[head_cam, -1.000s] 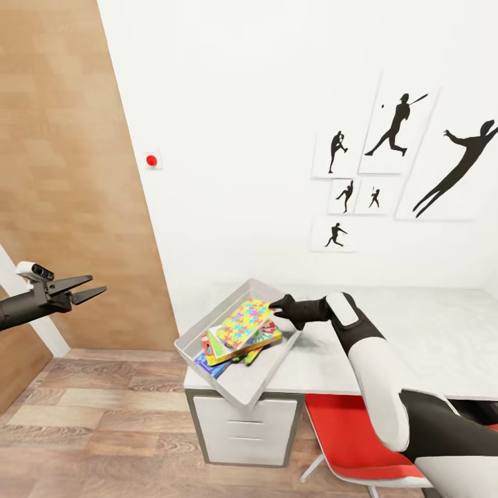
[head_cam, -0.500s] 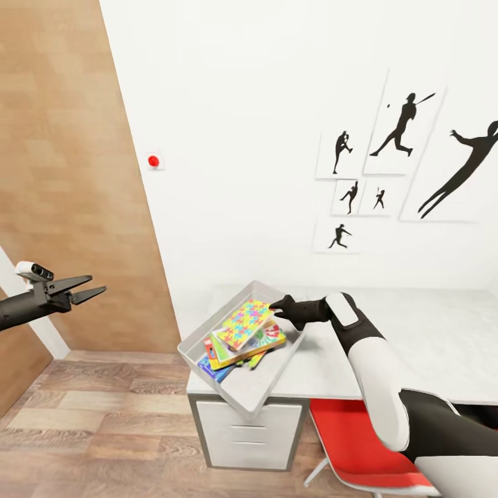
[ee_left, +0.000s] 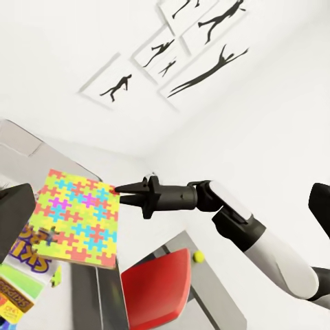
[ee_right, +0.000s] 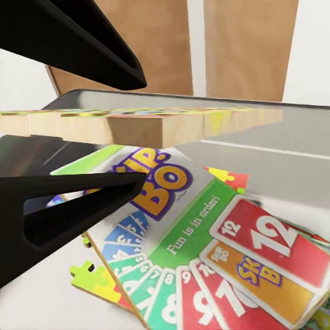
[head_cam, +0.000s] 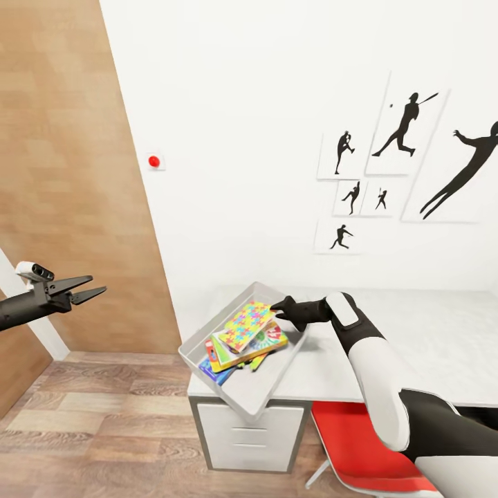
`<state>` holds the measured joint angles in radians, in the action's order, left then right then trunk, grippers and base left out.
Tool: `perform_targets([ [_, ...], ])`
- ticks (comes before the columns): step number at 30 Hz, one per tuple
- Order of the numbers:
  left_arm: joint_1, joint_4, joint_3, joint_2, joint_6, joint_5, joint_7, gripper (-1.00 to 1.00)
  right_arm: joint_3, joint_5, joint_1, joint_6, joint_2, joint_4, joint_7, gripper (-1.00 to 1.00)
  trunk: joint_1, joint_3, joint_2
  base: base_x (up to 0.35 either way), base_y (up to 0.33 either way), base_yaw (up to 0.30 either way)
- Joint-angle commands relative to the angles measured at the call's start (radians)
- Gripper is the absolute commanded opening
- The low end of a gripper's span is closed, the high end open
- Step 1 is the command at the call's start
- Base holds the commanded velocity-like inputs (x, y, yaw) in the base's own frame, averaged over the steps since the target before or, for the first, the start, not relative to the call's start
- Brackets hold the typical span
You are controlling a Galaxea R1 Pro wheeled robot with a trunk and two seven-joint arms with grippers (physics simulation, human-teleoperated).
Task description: Put all the toys in the child's room - the three board games (two on the bed and one on the table), the two jigsaw puzzles on the table, and the tennis ball on the table - inside the toy box on the table in the child's room.
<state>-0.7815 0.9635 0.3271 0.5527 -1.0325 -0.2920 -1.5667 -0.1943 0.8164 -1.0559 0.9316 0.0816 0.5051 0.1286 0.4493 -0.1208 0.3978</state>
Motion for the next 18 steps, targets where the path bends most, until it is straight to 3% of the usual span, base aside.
perform_targets([
  [1,-0.001,0.0,0.0,0.0,-0.011,0.001,-0.004,1.0,-0.007,0.008,-0.001,0.004,0.001,0.001,0.011,-1.0,0.001,-0.002,0.002,0.042,0.116,0.0],
  [18,-0.001,0.0,0.0,0.0,-0.011,0.0,-0.004,1.0,-0.006,0.007,-0.001,0.004,0.002,0.001,0.011,-1.0,0.001,-0.002,0.002,0.01,0.049,0.0],
])
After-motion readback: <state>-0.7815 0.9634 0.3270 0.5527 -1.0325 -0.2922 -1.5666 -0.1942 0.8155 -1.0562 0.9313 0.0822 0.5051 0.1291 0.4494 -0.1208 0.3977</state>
